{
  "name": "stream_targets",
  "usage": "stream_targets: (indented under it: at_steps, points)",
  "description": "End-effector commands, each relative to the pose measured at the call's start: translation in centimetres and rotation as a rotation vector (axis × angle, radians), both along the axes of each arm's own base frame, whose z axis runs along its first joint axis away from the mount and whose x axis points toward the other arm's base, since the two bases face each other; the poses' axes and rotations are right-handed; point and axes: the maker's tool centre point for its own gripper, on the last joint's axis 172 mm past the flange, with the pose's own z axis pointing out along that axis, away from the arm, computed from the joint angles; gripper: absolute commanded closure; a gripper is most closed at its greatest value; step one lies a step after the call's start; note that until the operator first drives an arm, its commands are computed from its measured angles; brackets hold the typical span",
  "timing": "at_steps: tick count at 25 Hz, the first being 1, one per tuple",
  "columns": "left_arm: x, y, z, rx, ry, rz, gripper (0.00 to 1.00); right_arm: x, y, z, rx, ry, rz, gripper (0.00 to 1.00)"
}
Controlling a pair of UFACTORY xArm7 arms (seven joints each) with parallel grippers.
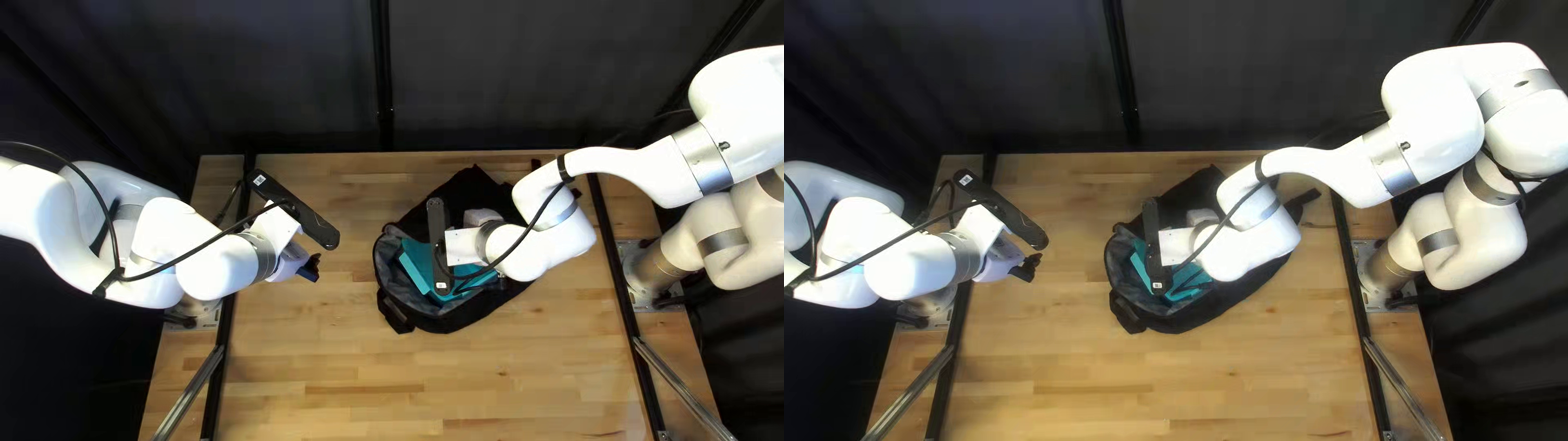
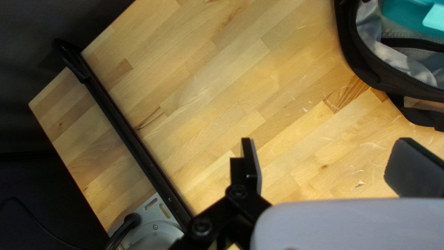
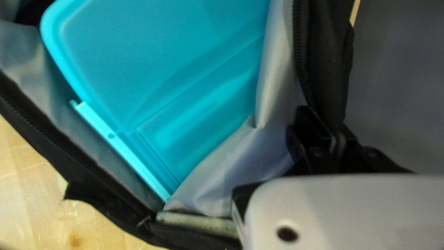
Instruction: Remove a lunch box from a kids backpack
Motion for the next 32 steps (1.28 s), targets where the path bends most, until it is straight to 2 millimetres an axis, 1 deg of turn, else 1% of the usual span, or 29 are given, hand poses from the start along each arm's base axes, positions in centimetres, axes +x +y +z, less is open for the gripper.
stream_targets:
  at_steps: [1,3,5,7,9,11,17,21,25,27,28,32]
  points:
    - [0.0,0.0,0.0,0.000,0.000,0.000,0.00,-3.5,-3.5,0.8,0.006,-0.018,-0.086,1.00]
    - [0.0,0.0,0.0,0.000,0.000,0.000,0.00,-4.9,-4.8,1.5,0.001,-0.025,-0.125,1.00]
    - [0.0,0.0,0.0,0.000,0.000,0.000,0.00,-5.9,-5.5,1.8,-0.002,-0.032,-0.159,1.00]
    - [0.0,0.0,0.0,0.000,0.000,0.000,0.00,-6.4,-5.8,1.5,-0.002,-0.036,-0.181,1.00]
    - [0.0,0.0,0.0,0.000,0.000,0.000,0.00,-6.8,-6.1,0.8,0.002,-0.041,-0.206,1.00]
    - [0.0,0.0,0.0,0.000,0.000,0.000,0.00,-7.2,-6.3,0.3,0.008,-0.046,-0.221,1.00]
    - [0.0,0.0,0.0,0.000,0.000,0.000,0.00,-8.0,-5.8,0.1,0.006,-0.060,-0.233,1.00]
    - [0.0,0.0,0.0,0.000,0.000,0.000,0.00,-9.5,-6.1,-0.2,0.007,-0.080,-0.225,1.00]
    - [0.0,0.0,0.0,0.000,0.000,0.000,0.00,-10.0,-6.6,0.1,0.015,-0.098,-0.213,1.00]
    - [0.0,0.0,0.0,0.000,0.000,0.000,0.00,-9.9,-7.1,-0.4,0.027,-0.106,-0.207,1.00]
    - [0.0,0.0,0.0,0.000,0.000,0.000,0.00,-9.7,-7.8,-1.0,0.042,-0.110,-0.204,1.00]
    - [0.0,0.0,0.0,0.000,0.000,0.000,0.00,-9.5,-9.1,-1.9,0.079,-0.122,-0.197,1.00]
